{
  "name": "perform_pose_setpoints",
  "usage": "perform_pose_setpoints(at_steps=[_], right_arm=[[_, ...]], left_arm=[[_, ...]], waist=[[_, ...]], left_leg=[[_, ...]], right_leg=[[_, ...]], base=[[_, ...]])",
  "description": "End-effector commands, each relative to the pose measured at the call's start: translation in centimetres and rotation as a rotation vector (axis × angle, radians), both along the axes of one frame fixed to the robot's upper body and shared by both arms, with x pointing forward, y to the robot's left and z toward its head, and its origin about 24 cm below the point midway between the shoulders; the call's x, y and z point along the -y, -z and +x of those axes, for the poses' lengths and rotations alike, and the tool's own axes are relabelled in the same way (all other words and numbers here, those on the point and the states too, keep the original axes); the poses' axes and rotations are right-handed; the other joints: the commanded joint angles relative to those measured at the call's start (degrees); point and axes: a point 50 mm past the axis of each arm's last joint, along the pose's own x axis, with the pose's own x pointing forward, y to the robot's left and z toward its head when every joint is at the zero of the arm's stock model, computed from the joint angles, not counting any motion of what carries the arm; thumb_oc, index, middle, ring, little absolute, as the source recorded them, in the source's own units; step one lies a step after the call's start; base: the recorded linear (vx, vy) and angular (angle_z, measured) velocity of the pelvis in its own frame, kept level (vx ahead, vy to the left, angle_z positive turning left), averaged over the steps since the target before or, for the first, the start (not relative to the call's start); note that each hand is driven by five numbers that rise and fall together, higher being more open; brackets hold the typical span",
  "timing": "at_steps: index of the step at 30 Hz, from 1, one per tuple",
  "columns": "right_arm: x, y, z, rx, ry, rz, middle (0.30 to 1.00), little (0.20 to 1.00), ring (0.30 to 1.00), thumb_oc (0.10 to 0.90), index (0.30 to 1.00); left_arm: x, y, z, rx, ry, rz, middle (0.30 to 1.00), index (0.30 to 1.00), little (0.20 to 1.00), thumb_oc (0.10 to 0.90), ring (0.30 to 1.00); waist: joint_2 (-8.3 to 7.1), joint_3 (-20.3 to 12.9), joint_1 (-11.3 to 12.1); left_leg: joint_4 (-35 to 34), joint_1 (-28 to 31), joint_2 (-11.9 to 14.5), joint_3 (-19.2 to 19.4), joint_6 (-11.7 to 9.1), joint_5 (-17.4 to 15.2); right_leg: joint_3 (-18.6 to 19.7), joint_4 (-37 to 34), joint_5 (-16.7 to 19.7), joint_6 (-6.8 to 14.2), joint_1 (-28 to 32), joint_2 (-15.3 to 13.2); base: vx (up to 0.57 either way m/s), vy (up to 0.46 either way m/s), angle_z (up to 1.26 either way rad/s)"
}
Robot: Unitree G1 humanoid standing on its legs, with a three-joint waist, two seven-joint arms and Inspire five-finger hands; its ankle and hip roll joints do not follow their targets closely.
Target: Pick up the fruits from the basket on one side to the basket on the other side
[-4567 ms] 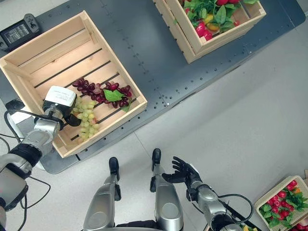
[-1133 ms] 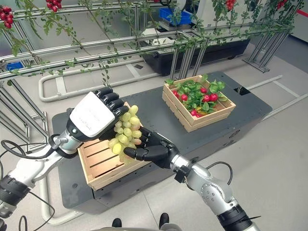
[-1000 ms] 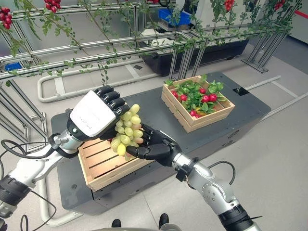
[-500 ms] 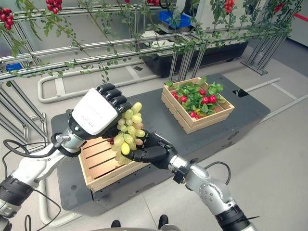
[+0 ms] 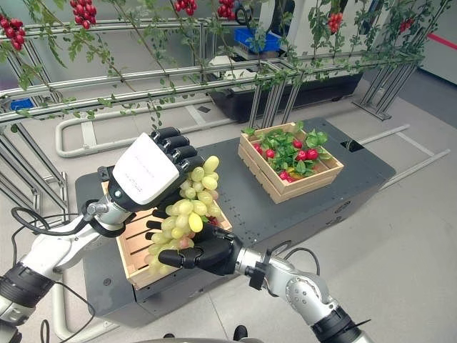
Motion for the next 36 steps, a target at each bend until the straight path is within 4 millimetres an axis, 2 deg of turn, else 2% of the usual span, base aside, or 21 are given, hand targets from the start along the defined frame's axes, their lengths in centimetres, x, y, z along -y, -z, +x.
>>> perform_pose_setpoints(at_steps=[1, 13, 24, 25, 26, 27, 28, 32, 36], right_arm=[[-1.9, -5.4, 1.1, 0.163, -0.071, 0.368, 0.3, 0.3, 0.3, 0.4, 0.3], [-1.3, -6.1, 1.5, 0.206, 0.014, 0.466, 0.3, 0.3, 0.3, 0.4, 0.3], [-0.3, -6.0, 2.1, 0.216, 0.138, 0.463, 0.3, 0.3, 0.3, 0.4, 0.3], [0.2, -5.8, 2.3, 0.23, 0.175, 0.437, 0.3, 0.3, 0.3, 0.4, 0.3], [0.4, -5.7, 2.3, 0.234, 0.192, 0.425, 0.3, 0.3, 0.3, 0.4, 0.3], [0.8, -5.5, 2.4, 0.245, 0.221, 0.4, 0.3, 0.3, 0.3, 0.4, 0.3], [1.3, -5.4, 2.5, 0.257, 0.245, 0.375, 0.3, 0.3, 0.3, 0.4, 0.3], [3.3, -5.1, 3.1, 0.299, 0.39, 0.277, 0.3, 0.3, 0.3, 0.4, 0.3], [5.6, -5.3, 3.6, 0.349, 0.514, 0.201, 0.3, 0.3, 0.3, 0.4, 0.3]], left_arm=[[0.6, -3.5, 0.7, 0.095, 0.048, -0.192, 0.3, 0.3, 0.3, 0.4, 0.3], [0.0, -2.8, 0.9, 0.044, 0.021, -0.219, 0.3, 0.3, 0.3, 0.4, 0.3], [-0.9, -2.0, 1.0, 0.004, -0.023, -0.268, 0.3, 0.3, 0.3, 0.4, 0.3], [-1.1, -1.9, 1.0, -0.018, -0.036, -0.276, 0.432, 0.432, 0.432, 0.488, 0.432], [-1.3, -1.7, 1.0, -0.032, -0.039, -0.283, 0.521, 0.521, 0.521, 0.547, 0.521], [-1.4, -1.6, 1.0, -0.044, -0.04, -0.289, 0.733, 0.733, 0.733, 0.689, 0.733], [-1.6, -1.5, 1.0, -0.057, -0.049, -0.29, 0.9, 0.9, 0.9, 0.8, 0.9], [-2.4, -1.0, 1.3, -0.19, -0.112, -0.294, 0.9, 0.9, 0.9, 0.8, 0.9], [-2.9, -0.9, 0.7, -0.272, -0.096, -0.302, 0.9, 0.9, 0.9, 0.8, 0.9]], waist=[[1.34, -3.0, 1.3], [1.74, -2.5, 1.4], [1.92, -2.2, 1.3], [1.88, -2.2, 1.1], [1.87, -2.1, 1.0], [1.83, -2.1, 0.9], [1.75, -2.1, 0.8], [1.51, -1.9, 0.0], [1.11, -1.1, -0.7]], left_leg=[[0.5, 2.0, -0.5, 0.3, 0.0, -6.6], [0.5, 1.6, -0.6, 0.0, 0.2, -6.3], [0.5, 1.3, -0.5, -0.1, 0.2, -6.3], [0.5, 1.3, -0.5, 0.1, 0.3, -6.2], [0.5, 1.3, -0.4, 0.2, 0.2, -6.2], [0.5, 1.3, -0.3, 0.3, 0.2, -6.2], [0.5, 1.3, -0.2, 0.4, 0.2, -6.2], [0.5, 1.2, 0.7, 1.2, 0.0, -5.8], [0.5, 1.1, 2.2, 1.8, -0.4, -5.0]], right_leg=[[-0.8, 0.2, -4.7, 2.4, 3.8, -0.6], [-0.7, 0.2, -4.6, 2.3, 3.5, -0.6], [-0.6, 0.2, -4.5, 2.4, 3.1, -0.7], [-0.4, 0.2, -4.5, 2.3, 3.0, -0.6], [-0.3, 0.2, -4.4, 2.3, 2.9, -0.5], [-0.2, 0.2, -4.4, 2.3, 2.8, -0.4], [0.0, 0.2, -4.4, 2.2, 2.7, -0.3], [0.8, 0.2, -4.4, 1.9, 2.1, 0.7], [1.8, 0.2, -4.5, 1.2, 1.5, 2.5]], base=[[-0.03, 0.0, -0.01], [0.0, 0.0, 0.0], [0.0, -0.007, -0.01], [0.01, -0.066, -0.05], [0.01, -0.092, -0.05], [0.01, -0.087, -0.03], [0.0, -0.109, -0.02], [0.01, -0.139, -0.1], [-0.01, -0.161, -0.12]])
